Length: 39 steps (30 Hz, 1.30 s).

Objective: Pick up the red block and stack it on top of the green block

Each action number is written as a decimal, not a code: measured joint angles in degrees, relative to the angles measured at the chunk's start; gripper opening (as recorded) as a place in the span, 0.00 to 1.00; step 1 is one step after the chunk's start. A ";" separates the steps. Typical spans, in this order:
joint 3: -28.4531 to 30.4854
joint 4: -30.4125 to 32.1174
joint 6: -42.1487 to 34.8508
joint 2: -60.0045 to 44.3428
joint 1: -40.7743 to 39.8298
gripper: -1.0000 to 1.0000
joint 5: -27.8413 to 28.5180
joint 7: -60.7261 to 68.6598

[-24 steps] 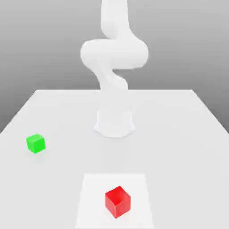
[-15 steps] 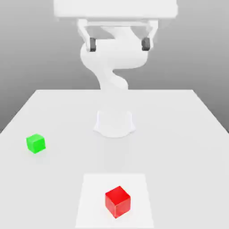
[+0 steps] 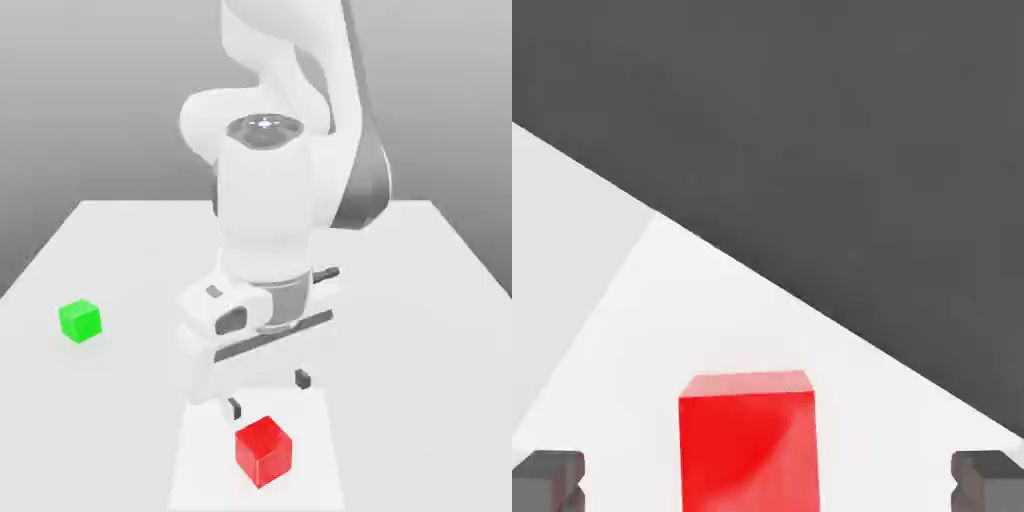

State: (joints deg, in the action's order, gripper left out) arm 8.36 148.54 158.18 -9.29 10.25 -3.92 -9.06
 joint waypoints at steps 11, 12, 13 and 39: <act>-3.04 -1.29 8.08 -9.99 -2.28 0.00 -3.43 2.91; -2.78 -1.17 7.47 -9.23 -2.09 0.00 -3.11 2.68; -2.32 -0.95 6.29 -7.80 -1.75 0.00 -2.51 2.25; 26.51 18.08 -4.92 24.18 -45.20 0.00 22.44 -3.32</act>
State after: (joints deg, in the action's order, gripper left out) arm 34.86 166.62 153.25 14.89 -34.95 18.51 -12.38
